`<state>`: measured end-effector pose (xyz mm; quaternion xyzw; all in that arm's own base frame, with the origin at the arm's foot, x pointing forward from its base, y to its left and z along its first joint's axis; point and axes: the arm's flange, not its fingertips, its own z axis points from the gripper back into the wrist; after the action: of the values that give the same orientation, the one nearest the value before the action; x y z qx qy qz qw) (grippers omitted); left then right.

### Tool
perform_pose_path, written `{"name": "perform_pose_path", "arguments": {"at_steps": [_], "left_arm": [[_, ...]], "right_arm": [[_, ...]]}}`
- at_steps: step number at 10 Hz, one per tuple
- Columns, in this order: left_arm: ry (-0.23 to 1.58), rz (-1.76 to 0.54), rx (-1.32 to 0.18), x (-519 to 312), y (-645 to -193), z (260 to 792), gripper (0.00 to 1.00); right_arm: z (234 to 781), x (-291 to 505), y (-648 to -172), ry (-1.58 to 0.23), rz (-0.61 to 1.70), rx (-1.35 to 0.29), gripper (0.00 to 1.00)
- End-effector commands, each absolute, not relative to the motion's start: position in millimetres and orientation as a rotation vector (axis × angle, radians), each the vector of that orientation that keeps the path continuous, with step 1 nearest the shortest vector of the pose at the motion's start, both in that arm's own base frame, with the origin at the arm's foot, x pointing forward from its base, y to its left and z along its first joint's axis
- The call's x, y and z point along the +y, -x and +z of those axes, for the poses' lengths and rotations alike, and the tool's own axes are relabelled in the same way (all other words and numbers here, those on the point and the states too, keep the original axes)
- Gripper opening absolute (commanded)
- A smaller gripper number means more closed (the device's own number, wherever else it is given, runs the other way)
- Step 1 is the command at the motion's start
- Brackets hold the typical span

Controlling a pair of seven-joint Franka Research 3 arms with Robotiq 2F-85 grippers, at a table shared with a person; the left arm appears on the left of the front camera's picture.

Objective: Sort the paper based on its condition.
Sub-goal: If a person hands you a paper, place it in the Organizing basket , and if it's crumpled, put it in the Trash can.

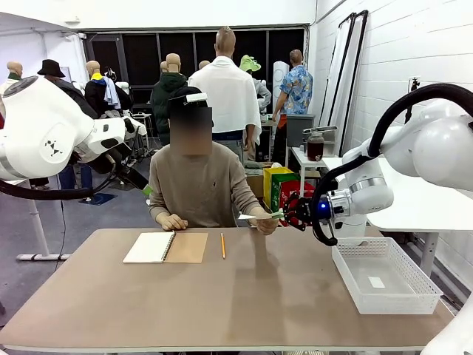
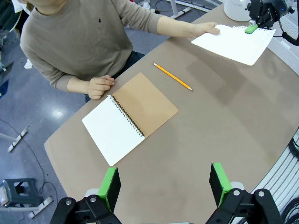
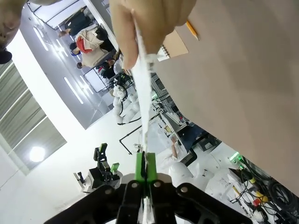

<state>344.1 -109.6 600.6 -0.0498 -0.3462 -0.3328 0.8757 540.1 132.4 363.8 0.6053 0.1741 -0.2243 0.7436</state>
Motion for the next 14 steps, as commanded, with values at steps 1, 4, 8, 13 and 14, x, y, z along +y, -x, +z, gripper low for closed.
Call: {"name": "perform_pose_path", "arguments": {"at_steps": [1, 4, 8, 13, 14], "left_arm": [[0.113, -0.699, -0.732, -109, -345, 601, 1.0], [0.113, -0.699, -0.732, -109, -345, 601, 1.0], [0.113, -0.699, -0.732, -109, -345, 601, 1.0], [0.113, -0.699, -0.732, -109, -345, 601, 1.0], [0.113, -0.699, -0.732, -109, -345, 601, 1.0]], "right_arm": [[372, 138, -547, -1.325, -0.463, 0.45, 0.0], [390, 129, -545, -1.324, -0.402, 0.427, 0.0], [429, 65, -521, -0.927, -0.192, 0.149, 0.0], [455, -11, -486, -0.657, -0.23, 0.049, 0.0], [454, -16, -483, -0.627, -0.235, 0.037, 0.0]]}}
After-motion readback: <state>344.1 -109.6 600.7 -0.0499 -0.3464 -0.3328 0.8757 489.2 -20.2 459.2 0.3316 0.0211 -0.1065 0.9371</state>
